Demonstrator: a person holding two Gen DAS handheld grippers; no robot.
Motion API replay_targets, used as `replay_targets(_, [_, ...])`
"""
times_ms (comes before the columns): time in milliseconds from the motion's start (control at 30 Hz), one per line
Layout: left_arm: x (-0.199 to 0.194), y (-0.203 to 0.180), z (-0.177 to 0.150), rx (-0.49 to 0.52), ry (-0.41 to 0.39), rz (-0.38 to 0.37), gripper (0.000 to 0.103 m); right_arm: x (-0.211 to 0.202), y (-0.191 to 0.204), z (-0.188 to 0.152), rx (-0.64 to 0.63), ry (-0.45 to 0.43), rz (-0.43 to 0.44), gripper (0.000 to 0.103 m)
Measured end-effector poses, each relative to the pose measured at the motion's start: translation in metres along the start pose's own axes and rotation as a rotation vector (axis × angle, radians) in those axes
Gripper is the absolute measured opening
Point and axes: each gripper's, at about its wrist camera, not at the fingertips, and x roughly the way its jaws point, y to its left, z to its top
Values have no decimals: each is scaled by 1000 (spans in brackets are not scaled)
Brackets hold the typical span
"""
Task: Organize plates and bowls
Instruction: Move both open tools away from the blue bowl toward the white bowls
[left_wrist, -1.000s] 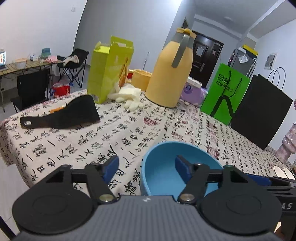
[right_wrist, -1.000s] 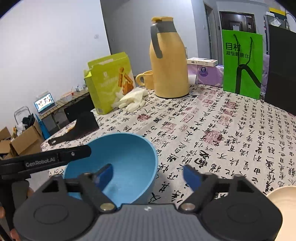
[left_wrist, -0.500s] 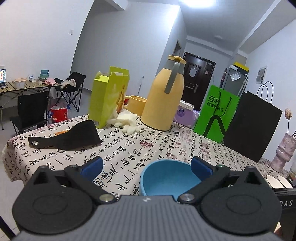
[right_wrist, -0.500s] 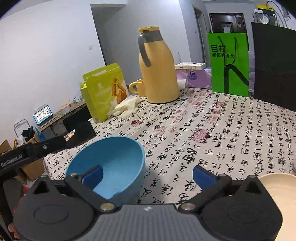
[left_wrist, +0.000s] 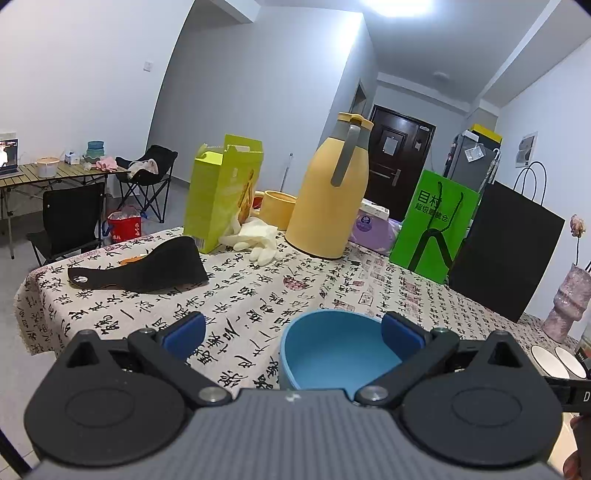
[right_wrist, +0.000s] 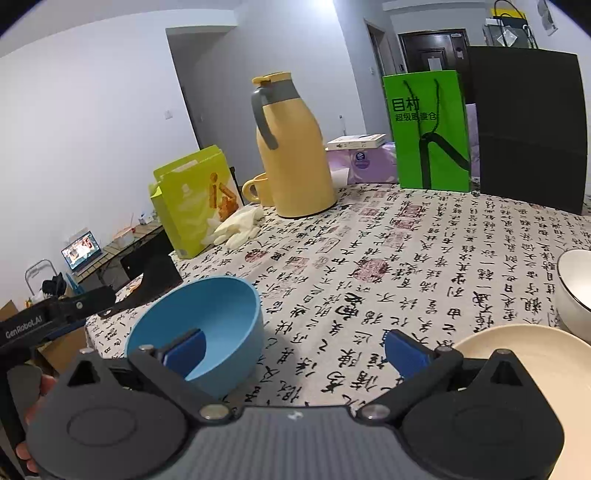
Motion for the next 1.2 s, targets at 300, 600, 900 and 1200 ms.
replay_targets(300, [-7,-10,-4,12,-6,-6,103,-18,-13,-8,16,-25,-8,103])
replay_targets(600, [-13,-21,-7,18,-17,-26,103,-39,-21,-14,21,-62,-15,103])
replay_targets(900, [-19,-30,-9,28,-25,-39,103,-52,-29,-17,30,-81,-17,103])
replay_targets(1200, [-24,-45,-10,50,-31,-60,103,-68,-41,-20,50,-111,-28,103])
